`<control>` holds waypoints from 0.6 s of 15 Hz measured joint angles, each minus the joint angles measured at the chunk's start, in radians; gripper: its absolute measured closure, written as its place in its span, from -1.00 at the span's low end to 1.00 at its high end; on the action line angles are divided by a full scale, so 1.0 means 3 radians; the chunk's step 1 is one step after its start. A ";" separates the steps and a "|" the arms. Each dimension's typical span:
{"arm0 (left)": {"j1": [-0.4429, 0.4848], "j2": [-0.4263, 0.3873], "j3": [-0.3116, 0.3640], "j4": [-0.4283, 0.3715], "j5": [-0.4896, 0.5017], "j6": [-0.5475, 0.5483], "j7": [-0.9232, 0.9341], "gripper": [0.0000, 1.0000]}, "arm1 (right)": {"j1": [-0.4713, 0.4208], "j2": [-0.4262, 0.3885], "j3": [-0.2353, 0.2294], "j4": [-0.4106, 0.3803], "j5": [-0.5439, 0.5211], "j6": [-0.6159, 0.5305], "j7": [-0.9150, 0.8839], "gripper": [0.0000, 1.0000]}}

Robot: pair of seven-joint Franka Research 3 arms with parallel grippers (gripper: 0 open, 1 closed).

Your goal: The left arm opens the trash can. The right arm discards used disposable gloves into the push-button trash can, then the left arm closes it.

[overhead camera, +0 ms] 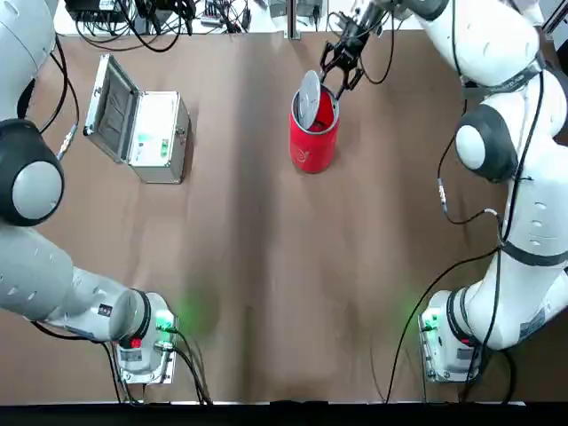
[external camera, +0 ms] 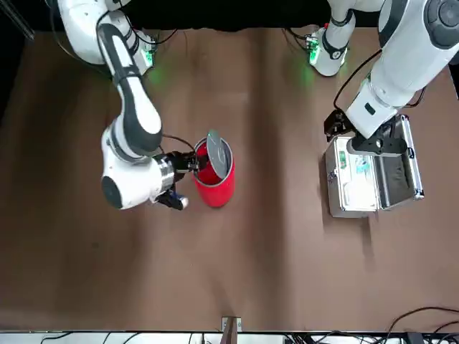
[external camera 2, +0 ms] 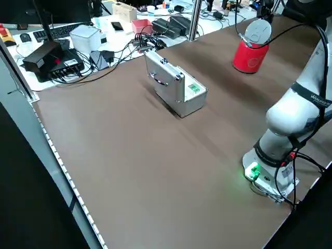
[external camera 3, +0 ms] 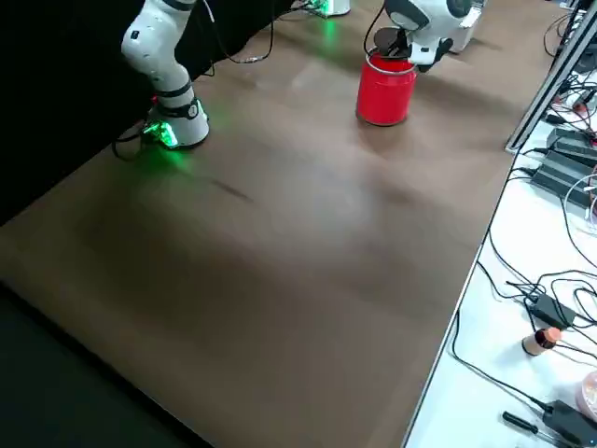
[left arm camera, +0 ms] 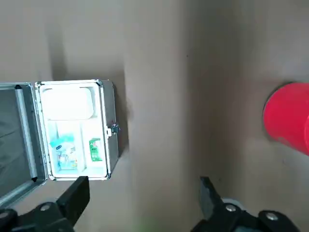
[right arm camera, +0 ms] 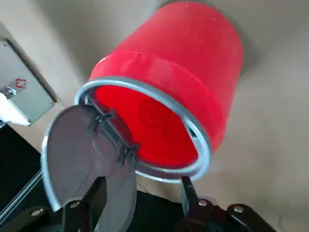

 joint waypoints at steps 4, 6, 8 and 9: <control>-0.0034 0.0000 -0.0019 0.0000 -0.0007 0.0000 0.0001 -0.98 | -0.0312 -0.0212 -0.0024 0.0031 -0.0003 -0.0379 -0.0002 -0.42; -0.0106 0.0017 -0.0064 -0.0001 -0.0188 0.0000 -0.0039 -0.83 | -0.0512 -0.0330 -0.0058 0.0056 -0.0076 -0.0523 -0.0005 -0.42; -0.0217 0.0060 -0.0159 -0.0002 -0.0375 0.0002 -0.0271 -0.43 | -0.0758 -0.0442 -0.0076 0.0149 -0.0278 -0.0657 -0.0023 -0.44; -0.0281 0.0096 -0.0215 -0.0001 -0.0408 0.0015 -0.0410 -0.23 | -0.0866 -0.0487 -0.0078 0.0213 -0.0410 -0.0706 -0.0035 -0.51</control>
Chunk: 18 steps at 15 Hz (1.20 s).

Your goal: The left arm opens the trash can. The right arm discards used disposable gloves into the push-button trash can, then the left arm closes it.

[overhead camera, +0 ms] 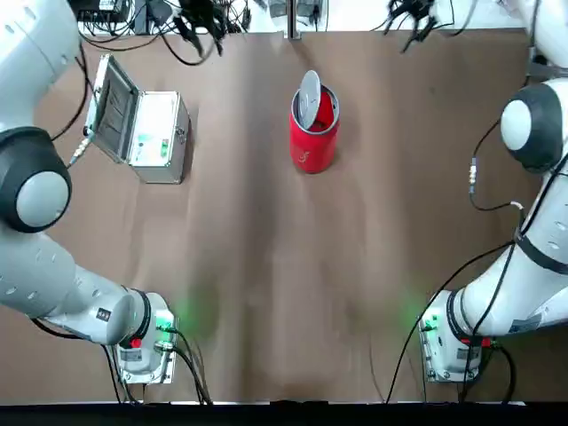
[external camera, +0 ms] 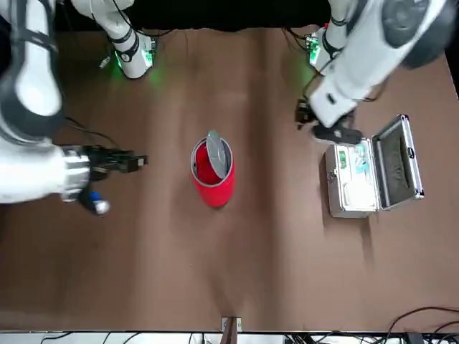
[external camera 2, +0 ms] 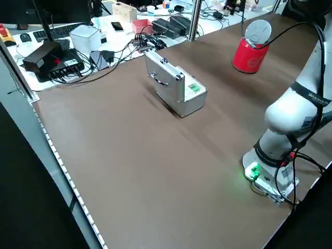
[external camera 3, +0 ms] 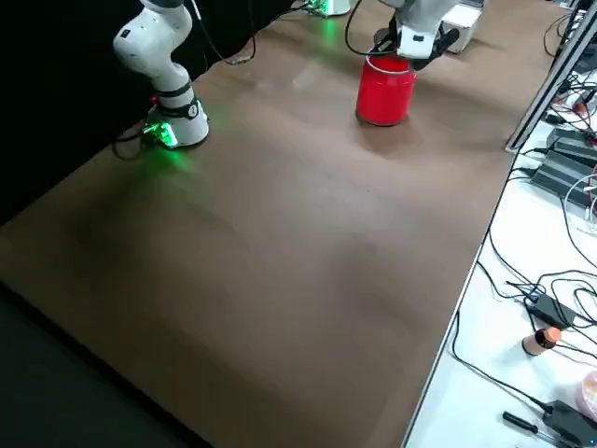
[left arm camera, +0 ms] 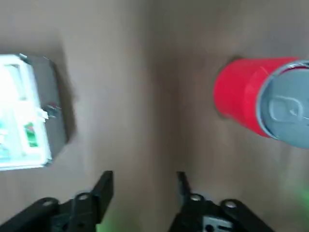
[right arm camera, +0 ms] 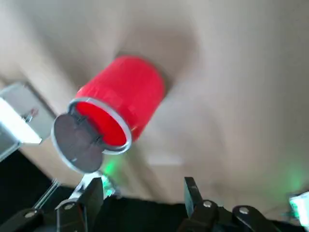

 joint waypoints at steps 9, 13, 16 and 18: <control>-0.0775 0.0813 -0.0139 0.0265 -0.0029 0.0962 -0.1305 0.98 | -0.0390 -0.0284 -0.0006 0.0444 -0.1365 -0.0041 -0.0634 -0.65; -0.1049 0.1252 -0.0140 0.0447 -0.0030 0.1771 -0.1850 0.98 | -0.0394 -0.0523 0.0019 0.0435 -0.1799 0.0271 -0.0949 -0.73; -0.1122 0.1319 -0.0137 0.0482 -0.0029 0.2006 -0.2003 0.98 | -0.0384 -0.0707 0.0037 0.0143 -0.1807 0.0574 -0.0963 -0.73; -0.1166 0.1343 -0.0129 0.0483 -0.0029 0.2073 -0.2078 0.98 | -0.0377 -0.0854 0.0047 -0.0160 -0.1810 0.0770 -0.0976 -0.73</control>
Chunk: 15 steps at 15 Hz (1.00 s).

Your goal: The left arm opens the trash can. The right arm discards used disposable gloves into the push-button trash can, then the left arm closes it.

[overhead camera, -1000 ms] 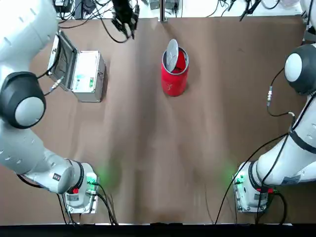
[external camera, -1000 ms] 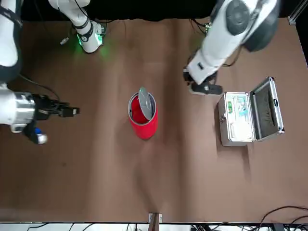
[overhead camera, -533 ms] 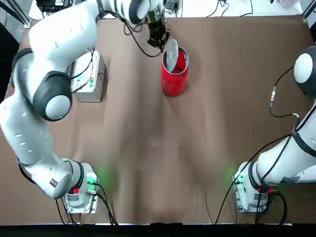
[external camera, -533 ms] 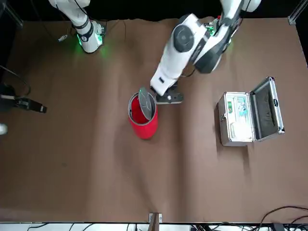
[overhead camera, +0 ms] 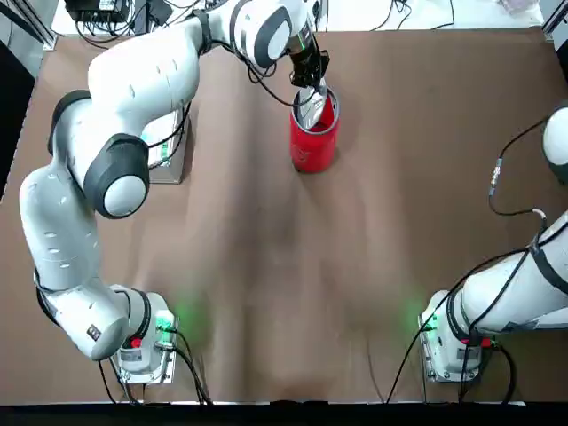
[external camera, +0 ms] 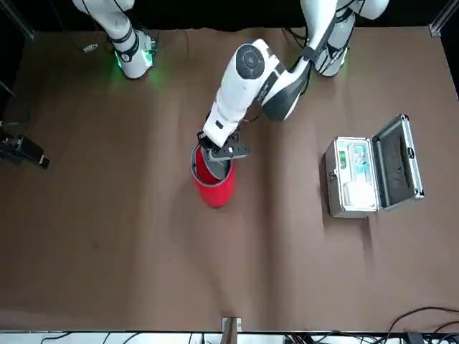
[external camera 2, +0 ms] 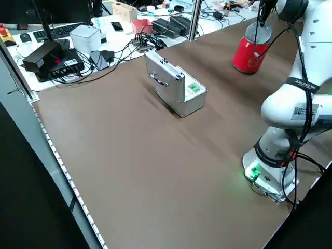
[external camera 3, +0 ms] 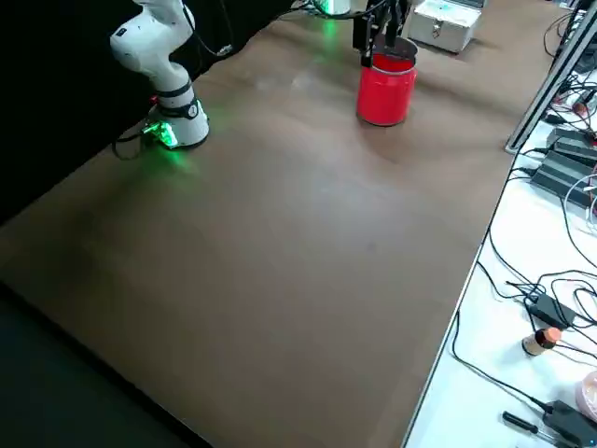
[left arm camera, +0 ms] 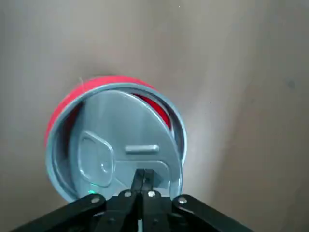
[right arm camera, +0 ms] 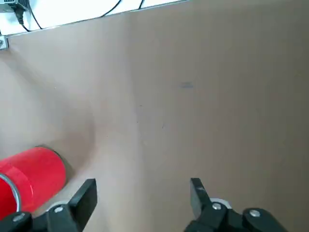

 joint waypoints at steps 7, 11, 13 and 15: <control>-0.0276 0.0315 0.0032 0.0011 0.0173 0.0346 -0.0247 0.98 | 0.0063 -0.0325 0.0011 -0.0488 -0.0065 0.0167 -0.0230 -0.73; -0.0351 0.0386 0.0098 0.0048 0.0228 0.0450 -0.0261 0.98 | 0.0063 -0.0353 0.0011 -0.0489 -0.0069 0.0106 -0.0331 -0.74; -0.0422 0.0387 0.0184 0.0058 0.0231 0.0450 -0.0272 0.98 | 0.0063 -0.0363 0.0011 -0.0489 -0.0084 0.0106 -0.0338 -0.76; -0.0439 0.0387 0.0235 0.0086 0.0237 0.0452 -0.0281 0.98 | 0.0063 -0.0366 0.0010 -0.0492 -0.0219 0.0106 -0.0338 -0.85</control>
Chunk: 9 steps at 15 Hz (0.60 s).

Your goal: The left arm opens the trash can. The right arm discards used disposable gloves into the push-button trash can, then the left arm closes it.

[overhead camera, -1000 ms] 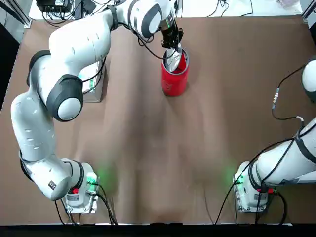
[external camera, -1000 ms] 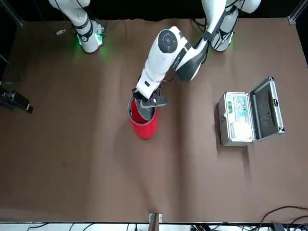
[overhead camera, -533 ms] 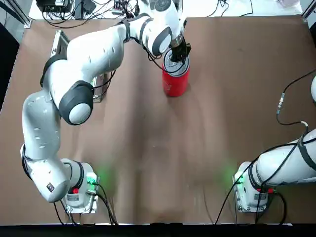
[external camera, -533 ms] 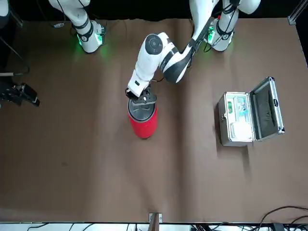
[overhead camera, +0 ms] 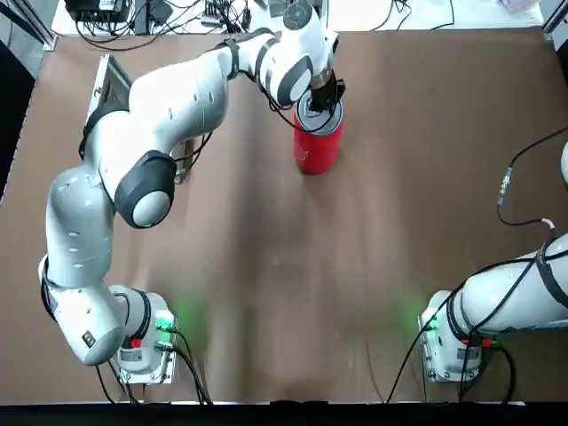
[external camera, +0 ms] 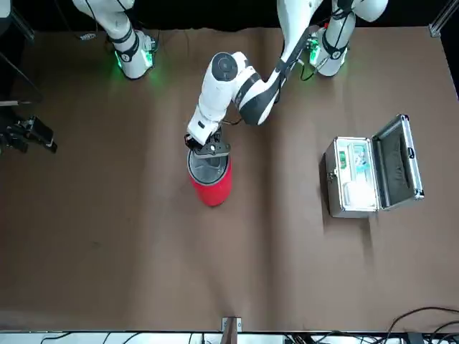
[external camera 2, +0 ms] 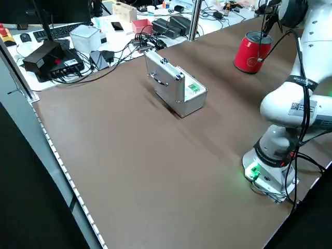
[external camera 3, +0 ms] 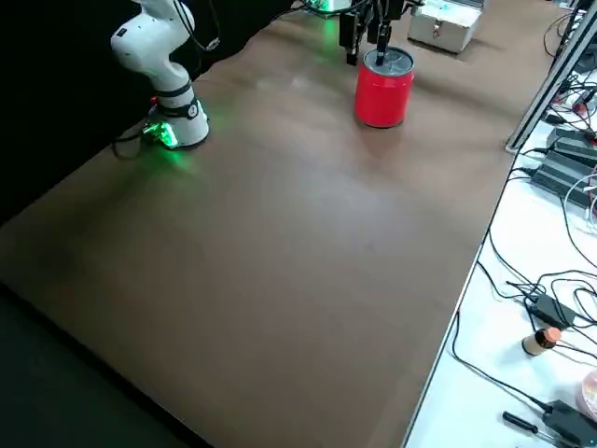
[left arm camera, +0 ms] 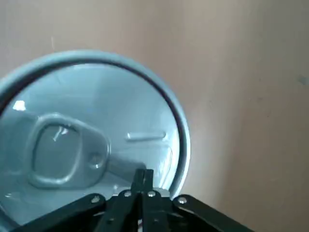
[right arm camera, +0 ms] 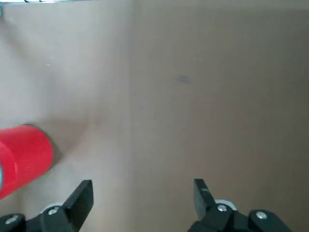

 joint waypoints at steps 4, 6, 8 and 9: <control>0.0091 -0.0110 0.0032 0.0095 0.0001 -0.0182 0.0000 0.98 | -0.0019 0.0000 -0.0020 -0.0013 -0.0083 -0.0032 -0.0043 -0.86; 0.0123 -0.0233 0.0034 0.0106 0.0001 -0.0399 0.0000 0.98 | -0.0025 0.0000 -0.0038 -0.0017 -0.0086 -0.0054 -0.0081 -0.86; 0.0182 -0.0361 0.0044 0.0111 0.0006 -0.0661 -0.0001 0.96 | -0.0026 -0.0002 -0.0045 -0.0018 -0.0088 -0.0057 -0.0087 -0.89; 0.0251 -0.0435 0.0046 0.0115 0.0023 -0.0828 0.0003 0.96 | -0.0026 -0.0004 -0.0046 -0.0018 -0.0088 -0.0057 -0.0087 -0.89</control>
